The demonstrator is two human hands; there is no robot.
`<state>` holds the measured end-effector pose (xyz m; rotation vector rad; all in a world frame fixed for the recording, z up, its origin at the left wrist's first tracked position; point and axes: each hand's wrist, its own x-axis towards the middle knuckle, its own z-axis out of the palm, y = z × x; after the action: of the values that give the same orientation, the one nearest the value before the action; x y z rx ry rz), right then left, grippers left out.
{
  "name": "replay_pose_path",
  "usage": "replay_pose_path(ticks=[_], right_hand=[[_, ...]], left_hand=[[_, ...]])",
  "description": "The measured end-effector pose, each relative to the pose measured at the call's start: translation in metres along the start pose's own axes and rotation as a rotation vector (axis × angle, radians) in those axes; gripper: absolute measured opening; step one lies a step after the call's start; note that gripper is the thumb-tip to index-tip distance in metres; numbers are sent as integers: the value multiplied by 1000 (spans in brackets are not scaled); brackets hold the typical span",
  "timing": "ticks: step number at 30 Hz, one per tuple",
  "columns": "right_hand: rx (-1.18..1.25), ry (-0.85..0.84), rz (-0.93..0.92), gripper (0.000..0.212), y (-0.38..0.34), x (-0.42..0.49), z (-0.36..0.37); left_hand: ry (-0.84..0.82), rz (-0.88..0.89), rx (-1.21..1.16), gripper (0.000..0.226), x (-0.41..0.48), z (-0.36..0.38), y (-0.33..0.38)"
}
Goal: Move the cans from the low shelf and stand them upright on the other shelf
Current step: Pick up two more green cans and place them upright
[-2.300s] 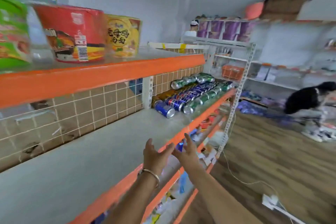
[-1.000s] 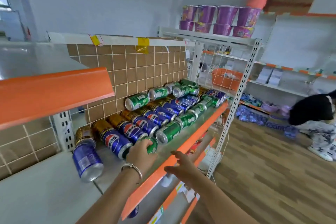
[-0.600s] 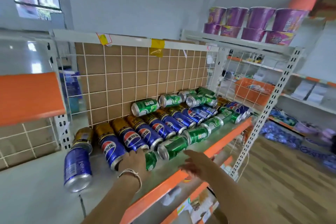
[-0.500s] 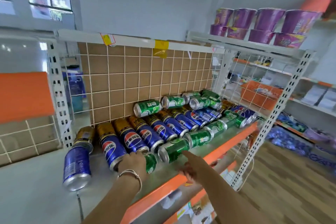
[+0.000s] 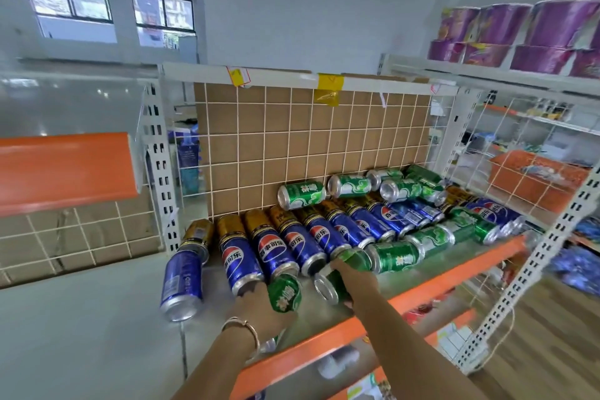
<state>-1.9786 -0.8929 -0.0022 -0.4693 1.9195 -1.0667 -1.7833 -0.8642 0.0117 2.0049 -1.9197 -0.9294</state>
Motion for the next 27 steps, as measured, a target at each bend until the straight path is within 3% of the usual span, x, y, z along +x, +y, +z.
replay_pose_path(ticks=[3, 6, 10, 12, 16, 19, 22, 27], right_hand=[[30, 46, -55, 90, 1, -4, -2], [26, -17, -136, 83, 5, -11, -5], [-214, -149, -198, 101, 9, -32, 2], [-266, -225, -208, 95, 14, -42, 12], [-75, -321, -212, 84, 21, -52, 21], [39, -468, -184, 58, 18, -62, 9], [71, -643, -190, 38, 16, -68, -5], [171, -838, -129, 54, 17, -74, -19]], left_hand=[[-42, -14, -53, 71, 1, -1, -1], [-73, -10, -92, 68, 0, 0, -2], [-51, -7, -172, 62, 1, 4, -2], [-54, -31, -307, 51, 1, 6, -2], [-40, -126, -666, 40, -3, 8, -2], [-23, -109, -878, 28, -13, 8, -6], [-141, -159, -1171, 33, -20, 6, -11], [-226, -62, -1376, 66, -34, 6, -9]])
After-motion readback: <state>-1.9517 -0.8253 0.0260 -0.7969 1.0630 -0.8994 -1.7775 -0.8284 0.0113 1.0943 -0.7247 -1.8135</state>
